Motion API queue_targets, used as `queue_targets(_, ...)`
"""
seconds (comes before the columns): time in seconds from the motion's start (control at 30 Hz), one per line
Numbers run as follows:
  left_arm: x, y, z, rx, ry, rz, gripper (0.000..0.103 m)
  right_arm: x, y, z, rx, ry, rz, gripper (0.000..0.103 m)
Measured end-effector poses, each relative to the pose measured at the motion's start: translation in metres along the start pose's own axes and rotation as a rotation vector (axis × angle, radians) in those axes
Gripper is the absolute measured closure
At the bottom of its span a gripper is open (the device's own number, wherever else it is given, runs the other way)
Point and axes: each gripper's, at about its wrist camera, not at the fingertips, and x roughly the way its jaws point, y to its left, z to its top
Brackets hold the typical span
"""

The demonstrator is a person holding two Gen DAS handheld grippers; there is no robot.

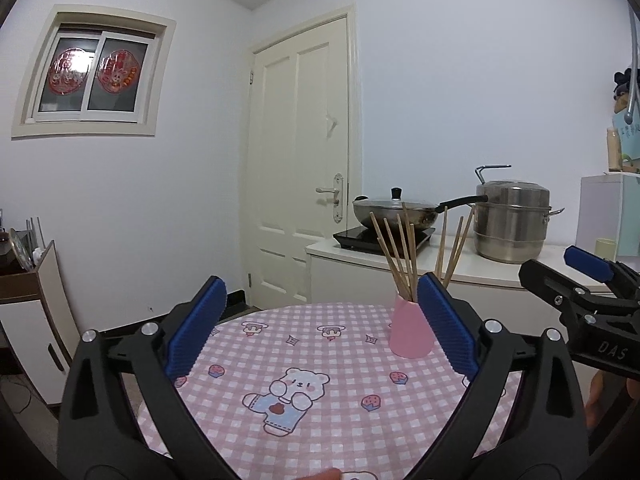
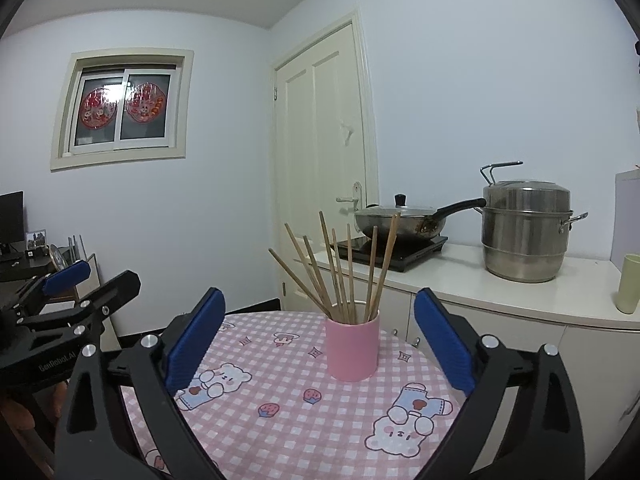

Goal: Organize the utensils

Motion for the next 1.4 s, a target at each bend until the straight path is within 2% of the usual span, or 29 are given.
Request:
queue_targets(0.13, -0.006, 0.004, 0.0, -0.005, -0.007, 0.035, 0.007, -0.005, 0.005, 0.001, -0.013, -0.008, -0.002, 0.008)
queue_targets(0.37, -0.014, 0.012, -0.001, -0.033, -0.01, 0.027, 0.007, -0.01, 0.014, 0.001, -0.038, -0.013, 0.0, 0.008)
queue_targets(0.73, -0.029, 0.013, 0.001, -0.009, -0.059, 0.094, 0.007, -0.012, 0.02, 0.0, -0.043, -0.015, 0.015, 0.008)
queue_targets(1.4, -0.038, 0.01, 0.001, 0.0, -0.077, 0.086, 0.007, -0.018, 0.026, -0.001, -0.053, -0.019, 0.013, 0.008)
